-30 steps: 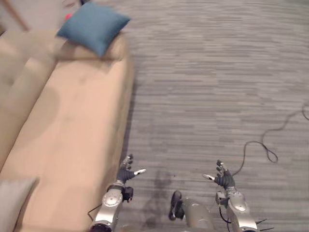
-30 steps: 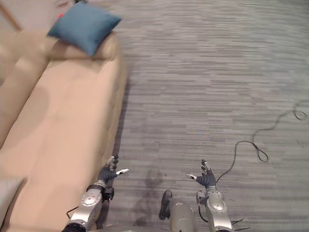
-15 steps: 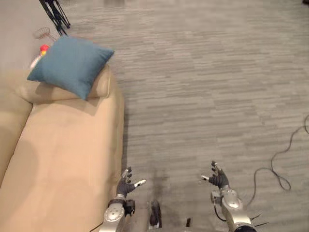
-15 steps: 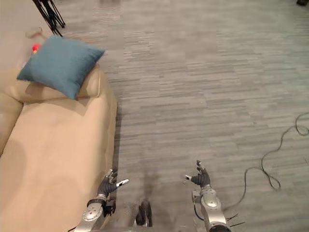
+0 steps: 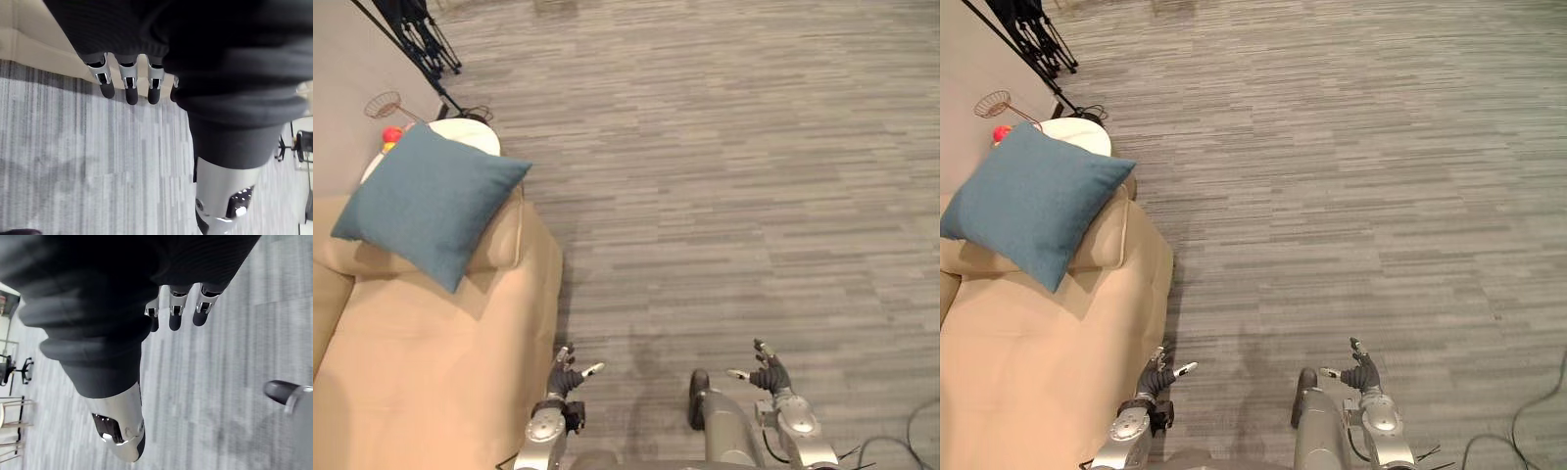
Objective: Pick up cushions and gather them together orderly.
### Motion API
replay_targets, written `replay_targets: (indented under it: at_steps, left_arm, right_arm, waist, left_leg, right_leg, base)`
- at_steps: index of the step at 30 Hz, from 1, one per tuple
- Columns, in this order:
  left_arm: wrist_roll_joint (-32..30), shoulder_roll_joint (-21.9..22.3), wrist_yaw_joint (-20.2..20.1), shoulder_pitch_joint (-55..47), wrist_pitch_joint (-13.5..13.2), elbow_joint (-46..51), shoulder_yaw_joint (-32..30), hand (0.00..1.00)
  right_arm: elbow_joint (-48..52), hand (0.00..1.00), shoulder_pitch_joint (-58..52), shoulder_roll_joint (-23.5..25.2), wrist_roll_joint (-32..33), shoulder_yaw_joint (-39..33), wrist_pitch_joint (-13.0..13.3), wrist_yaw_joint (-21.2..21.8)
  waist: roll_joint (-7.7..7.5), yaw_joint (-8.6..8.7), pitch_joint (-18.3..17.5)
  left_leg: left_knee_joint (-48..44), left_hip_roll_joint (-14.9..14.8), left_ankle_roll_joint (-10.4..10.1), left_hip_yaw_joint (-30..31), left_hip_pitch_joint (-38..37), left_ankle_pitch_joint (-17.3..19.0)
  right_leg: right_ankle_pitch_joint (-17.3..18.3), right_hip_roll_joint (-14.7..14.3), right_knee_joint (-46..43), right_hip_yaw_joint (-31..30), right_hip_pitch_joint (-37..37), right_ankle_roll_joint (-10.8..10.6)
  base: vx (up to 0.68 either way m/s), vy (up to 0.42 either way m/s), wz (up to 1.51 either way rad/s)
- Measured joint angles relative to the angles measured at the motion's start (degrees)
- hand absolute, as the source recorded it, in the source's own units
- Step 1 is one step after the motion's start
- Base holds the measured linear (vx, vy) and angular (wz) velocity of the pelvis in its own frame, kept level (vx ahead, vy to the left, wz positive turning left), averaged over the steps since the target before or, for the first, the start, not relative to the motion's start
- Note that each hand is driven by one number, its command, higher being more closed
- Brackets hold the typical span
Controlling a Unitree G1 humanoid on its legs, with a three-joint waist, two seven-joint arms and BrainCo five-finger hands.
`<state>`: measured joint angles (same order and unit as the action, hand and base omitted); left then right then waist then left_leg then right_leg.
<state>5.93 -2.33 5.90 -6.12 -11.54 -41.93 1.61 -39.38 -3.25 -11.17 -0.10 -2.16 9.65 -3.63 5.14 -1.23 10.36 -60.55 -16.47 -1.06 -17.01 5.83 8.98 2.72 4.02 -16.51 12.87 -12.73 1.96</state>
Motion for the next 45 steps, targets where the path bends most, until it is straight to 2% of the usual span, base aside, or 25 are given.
replay_targets:
  at_steps: [3,6,7,8,9,10,12,14,15,16,17,18,20,22,24,26,27,30,32,34,35,36,38,40,45]
  left_arm:
    - [0.19,-0.62,-0.61,-1.49,-0.06,0.01,-0.28,0.00]
    - [0.19,-0.38,-0.75,-2.38,-0.06,0.05,-2.09,0.00]
    - [0.18,-0.40,-0.66,-2.37,-0.09,-0.17,-2.45,0.00]
    - [0.15,-0.50,-0.58,-2.70,-0.08,-0.46,-2.67,0.00]
    - [0.14,-0.64,-0.56,-2.69,-0.02,-0.61,-3.47,0.00]
    - [0.17,-0.49,-0.44,-2.85,-0.01,-0.68,-4.73,0.00]
    - [0.16,0.46,-0.50,-3.14,0.05,-1.04,-6.36,0.00]
    - [0.13,0.42,-0.59,-3.76,0.09,-2.17,-6.53,0.00]
    - [0.08,0.11,-0.57,-3.82,0.09,-2.55,-6.54,0.00]
    - [-0.02,-0.26,-0.57,-3.82,0.10,-3.21,-6.49,0.00]
    - [-0.04,-0.28,-0.57,-3.88,0.11,-3.81,-6.36,0.00]
    - [-0.05,-0.29,-0.54,-3.99,0.10,-4.13,-6.22,0.00]
    - [-0.15,-0.74,-0.52,-3.71,0.09,-4.88,-5.59,0.00]
    - [-0.16,-0.70,-0.46,-2.53,0.07,-4.85,-4.25,0.00]
    - [-0.19,-0.73,-0.47,-0.98,-0.03,-4.68,-3.31,0.00]
    - [-0.42,-0.95,-0.47,-0.45,-0.05,-4.70,-2.75,0.00]
    - [-0.69,-1.08,-0.49,-0.48,-0.02,-4.68,-1.95,0.00]
    - [-1.36,0.11,-0.64,-1.32,-0.02,-2.25,-1.17,0.00]
    - [-1.56,0.06,-0.66,-1.65,-0.03,-0.88,-1.18,0.00]
    - [-1.54,0.10,-0.64,-1.48,-0.06,0.03,-1.19,0.00]
    - [-1.53,0.10,-0.66,-1.72,-0.07,0.22,-1.06,0.00]
    - [-1.51,0.10,-0.73,-1.72,-0.07,0.26,-1.03,0.00]
    - [-1.52,-0.83,-0.81,-1.73,-0.07,0.35,-1.04,0.00]
    - [-1.53,-2.81,-0.78,-1.75,-0.04,0.31,-1.10,0.00]
    - [-1.54,-6.55,-0.72,-1.15,0.00,0.32,-1.25,0.00]
  right_arm:
    - [0.30,0.00,1.05,0.29,0.26,-0.44,0.82,-0.07]
    - [-0.55,0.00,1.05,-0.56,0.37,-2.39,0.84,-0.20]
    - [-1.23,0.00,0.26,-0.93,0.41,-2.39,0.82,-0.22]
    - [-2.98,0.00,-0.77,-1.74,0.65,-2.38,0.67,-0.21]
    - [-3.59,0.00,-0.54,-1.26,0.74,-2.39,0.48,-0.33]
    - [-3.54,0.00,-0.27,-0.72,0.75,-2.20,0.65,-0.29]
    - [-4.54,0.00,0.53,-0.47,0.76,-2.43,0.74,-0.25]
    - [-4.71,0.00,-0.68,-0.18,0.71,-3.73,0.76,0.07]
    - [-4.72,0.00,-0.91,0.05,0.71,-3.94,0.75,0.08]
    - [-4.71,0.00,-1.19,0.19,0.72,-3.99,0.77,0.18]
    - [-4.71,0.00,-1.33,0.21,0.72,-3.99,0.83,0.22]
    - [-4.70,0.00,-1.52,0.21,0.72,-4.01,1.06,0.29]
    - [-4.10,0.00,-2.56,0.26,0.73,-3.99,1.15,0.63]
    - [-3.54,0.00,-4.41,0.41,0.85,-4.15,1.12,0.63]
    - [-1.18,0.00,-6.86,1.97,2.07,-5.25,1.10,0.57]
    - [-1.05,0.00,-7.33,3.32,2.32,-5.37,1.03,0.50]
    - [-0.44,0.00,-8.48,4.54,2.33,-6.42,0.96,0.37]
    - [2.32,0.00,-9.14,5.12,2.42,-7.12,0.63,0.26]
    - [4.19,0.00,-9.03,5.79,2.54,-7.81,0.71,0.23]
    - [4.80,0.00,-9.10,6.28,3.08,-9.27,0.74,0.03]
    - [4.50,0.00,-9.19,6.19,4.27,-10.07,0.77,0.01]
    - [4.41,0.00,-9.13,5.90,4.42,-10.44,0.77,0.00]
    - [3.76,0.00,-8.29,4.24,4.57,-11.32,1.00,-0.02]
    - [2.56,0.00,-7.57,4.22,4.56,-11.25,1.00,0.07]
    - [1.78,0.00,-6.00,3.45,4.62,-13.54,0.96,-0.01]
  waist:
    - [-1.82,-1.38,0.52]
    - [-0.92,-1.24,0.45]
    - [-0.54,-1.14,0.27]
    - [0.25,-1.51,-0.45]
    - [-0.30,-1.61,-0.88]
    - [-1.87,-1.55,-1.37]
    - [-2.68,-1.82,-1.52]
    - [-2.74,-1.39,-1.69]
    - [-3.11,-1.21,-1.79]
    - [-3.60,-0.99,-2.05]
    - [-3.52,-0.78,-2.07]
    - [-3.27,-0.47,-2.06]
    - [-2.51,0.53,-1.89]
    - [-2.31,0.75,-1.85]
    - [-2.91,1.57,-1.93]
    - [-4.44,1.77,-1.83]
    - [-5.20,2.29,-2.12]
    - [-3.40,0.55,-2.72]
    - [-3.41,0.54,-2.72]
    - [-3.62,0.63,-2.53]
    - [-3.84,0.50,-2.53]
    - [-3.72,0.49,-2.66]
    - [-2.70,0.40,-3.50]
    - [-3.70,0.29,-3.47]
    - [-3.77,0.53,-3.54]
  left_leg:
    - [6.59,1.43,-0.43,-4.70,7.03,2.99]
    - [28.13,3.99,-1.50,-11.93,11.62,1.94]
    - [35.36,4.92,-3.05,-15.31,11.63,-0.03]
    - [42.57,5.58,5.27,-20.00,11.12,-7.97]
    - [42.30,6.89,8.06,-19.92,10.83,-7.05]
    - [41.77,9.24,8.76,-19.72,11.08,-5.69]
    - [39.31,10.59,12.34,-17.87,11.24,-2.44]
    - [37.42,13.28,12.12,-13.75,7.13,2.39]
    - [37.64,14.53,11.97,-11.77,5.67,2.97]
    - [38.62,16.57,12.36,-8.27,2.92,3.69]
    - [40.35,17.76,12.37,-5.21,-0.21,3.85]
    - [41.51,18.17,12.37,-3.28,-2.07,3.85]
    - [43.55,18.66,11.67,2.42,-6.33,4.16]
    - [44.10,18.95,10.99,8.55,-8.15,4.50]
    - [43.58,19.28,8.67,15.19,-8.64,5.78]
    - [42.46,19.93,6.30,17.62,-8.72,7.12]
    - [41.01,19.81,4.12,18.20,-8.64,8.62]
    - [40.28,16.36,1.36,18.29,-8.40,9.19]
    - [39.13,14.52,-1.17,16.56,-7.68,8.13]
    - [34.72,10.82,-2.92,8.91,-5.75,7.52]
    - [33.92,7.56,-2.50,0.51,-5.54,7.67]
    - [34.84,6.73,-2.46,-1.86,-5.64,7.61]
    - [40.79,7.05,-1.79,-3.53,-5.44,5.88]
    - [43.54,8.44,-1.33,-3.00,-4.23,3.71]
    - [52.00,11.28,-1.50,-2.87,-5.75,-1.77]
  right_leg:
    - [0.88,1.37,7.27,0.00,9.41,-1.18]
    - [3.28,3.05,11.34,4.20,16.15,-4.79]
    - [4.15,3.03,12.62,6.26,18.68,-6.00]
    - [6.72,2.25,12.94,9.24,21.96,-8.00]
    - [7.57,2.94,12.41,10.18,22.86,-8.65]
    - [7.83,4.58,11.30,12.14,23.36,-9.09]
    - [7.63,7.06,5.52,14.01,23.14,-10.96]
    - [3.91,12.32,-16.48,12.58,19.81,-16.23]
    - [2.52,13.70,-24.11,10.60,17.91,-16.56]
    - [4.21,14.35,-35.62,6.97,13.88,-14.76]
    - [7.11,13.20,-40.97,4.77,10.50,-11.57]
    - [8.82,12.40,-41.77,3.82,8.53,-10.27]
    - [12.55,9.20,-36.14,1.36,2.84,-8.40]
    - [13.24,5.51,-25.39,-3.00,-0.98,-7.90]
    - [11.30,2.83,-11.55,-10.18,-2.53,-9.48]
    - [6.44,2.77,-2.28,-14.32,-2.82,-9.55]
    - [0.11,3.29,-3.08,-14.72,-1.57,-9.00]
    - [3.20,2.84,-7.40,-9.59,-1.50,-5.93]
    - [4.34,3.36,-7.21,-5.79,-0.03,-4.90]
    - [4.83,3.41,-5.19,-1.63,3.36,-4.08]
    - [4.94,3.38,-3.56,0.83,6.24,-3.89]
    - [4.94,3.39,-3.08,1.41,6.94,-3.89]
    - [4.47,3.37,-1.55,2.59,6.69,-4.83]
    - [2.78,3.92,0.67,3.19,5.96,-4.98]
    - [-0.21,3.88,4.90,3.15,5.64,-4.75]
  base:
    - [0.62,-0.077,-0.04]
    - [0.50,0.069,0.46]
    - [0.53,0.166,0.98]
    - [0.55,0.176,1.00]
    - [0.67,0.209,1.04]
    - [0.57,0.164,0.81]
    - [0.58,0.199,0.90]
    - [0.58,0.268,1.32]
    - [0.55,0.197,1.56]
    - [0.52,0.095,1.53]
    - [0.59,0.047,1.49]
    - [0.45,-0.003,1.42]
    - [0.38,-0.050,1.43]
    - [0.31,-0.091,1.38]
    - [0.36,-0.232,1.86]
    - [0.33,-0.285,1.70]
    - [0.31,-0.304,1.51]
    - [0.27,-0.279,1.00]
    - [0.22,-0.271,0.98]
    - [0.12,-0.198,0.97]
    - [0.04,-0.100,0.71]
    - [0.05,-0.105,0.72]
    - [0.00,0.005,0.43]
    - [-0.03,0.029,0.25]
    - [-0.02,-0.003,0.06]
